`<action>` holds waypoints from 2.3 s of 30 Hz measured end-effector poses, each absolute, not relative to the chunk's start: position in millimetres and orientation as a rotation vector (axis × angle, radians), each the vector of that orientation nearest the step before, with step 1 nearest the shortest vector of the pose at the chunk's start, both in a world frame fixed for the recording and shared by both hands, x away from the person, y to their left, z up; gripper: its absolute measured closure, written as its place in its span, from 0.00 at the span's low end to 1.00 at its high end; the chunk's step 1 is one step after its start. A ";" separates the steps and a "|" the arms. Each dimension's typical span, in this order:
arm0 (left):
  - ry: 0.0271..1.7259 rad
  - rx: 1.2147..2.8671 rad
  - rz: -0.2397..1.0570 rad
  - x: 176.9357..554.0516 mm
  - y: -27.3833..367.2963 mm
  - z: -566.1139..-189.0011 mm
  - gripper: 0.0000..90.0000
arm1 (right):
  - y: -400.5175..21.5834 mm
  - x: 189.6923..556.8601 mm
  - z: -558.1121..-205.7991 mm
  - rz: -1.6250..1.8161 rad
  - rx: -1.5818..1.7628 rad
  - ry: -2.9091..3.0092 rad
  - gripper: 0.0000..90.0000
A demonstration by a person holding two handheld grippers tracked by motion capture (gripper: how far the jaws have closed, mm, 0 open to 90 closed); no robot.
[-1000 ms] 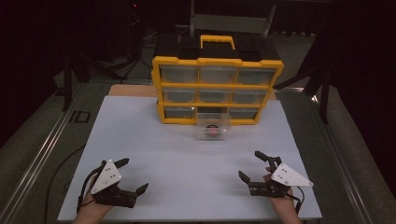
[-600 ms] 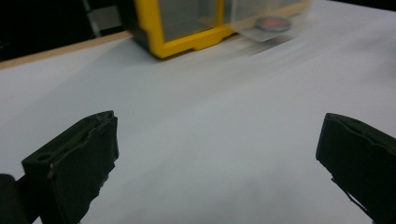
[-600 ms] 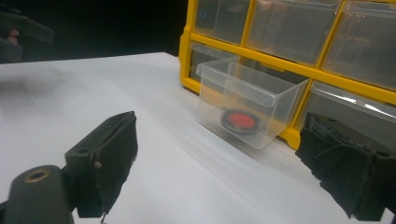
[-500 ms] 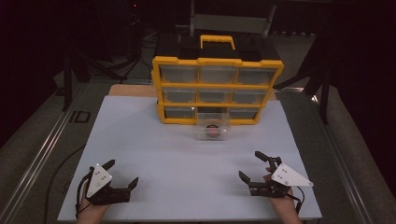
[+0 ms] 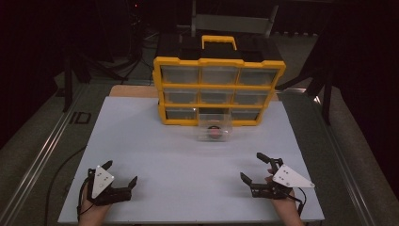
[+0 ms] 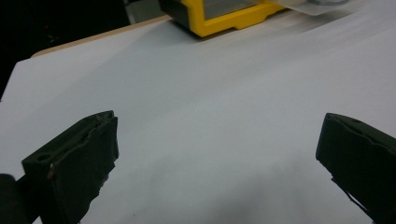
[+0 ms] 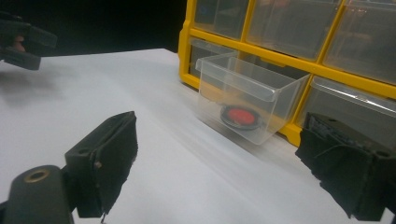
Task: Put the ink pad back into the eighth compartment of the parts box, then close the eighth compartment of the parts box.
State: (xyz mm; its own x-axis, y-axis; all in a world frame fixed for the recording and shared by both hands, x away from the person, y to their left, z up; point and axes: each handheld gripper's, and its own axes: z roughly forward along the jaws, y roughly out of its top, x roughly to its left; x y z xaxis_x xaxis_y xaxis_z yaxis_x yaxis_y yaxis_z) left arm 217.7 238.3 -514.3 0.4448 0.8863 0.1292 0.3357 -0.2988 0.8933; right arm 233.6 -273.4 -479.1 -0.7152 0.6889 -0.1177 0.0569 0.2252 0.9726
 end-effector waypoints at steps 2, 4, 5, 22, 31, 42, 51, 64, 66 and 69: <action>1.042 1.822 0.822 218.7 237.9 -513.2 0.00 | -273.1 233.9 -479.4 1.527 0.684 1.964 0.13; 1.055 1.800 0.820 220.1 237.2 -512.6 0.00 | -272.6 234.0 -479.4 1.524 0.686 1.961 0.13; 1.054 1.794 0.815 220.7 237.1 -512.5 0.00 | -272.4 233.8 -479.5 1.524 0.688 1.959 0.13; 1.072 1.736 0.770 221.2 240.3 -512.3 0.00 | -273.0 235.0 -482.9 1.525 0.706 1.962 0.13; 1.063 1.737 0.778 220.4 239.8 -512.3 0.00 | -274.0 234.0 -483.5 1.519 0.710 1.964 0.13; 1.062 1.717 0.782 218.9 242.0 -510.9 0.00 | -275.7 233.1 -481.4 1.520 0.716 1.951 0.13; 1.059 1.718 0.790 219.3 240.5 -510.3 0.00 | -279.1 231.6 -477.5 1.523 0.715 1.934 0.13; 1.048 1.711 0.789 217.7 240.8 -508.0 0.00 | -280.7 224.4 -447.7 1.490 0.729 1.891 0.14; 1.049 1.711 0.789 217.7 240.9 -508.0 0.00 | -279.6 223.7 -440.5 1.494 0.722 1.886 0.14; 1.045 1.709 0.790 216.9 240.2 -507.4 0.00 | -276.5 223.2 -429.3 1.482 0.725 1.881 0.14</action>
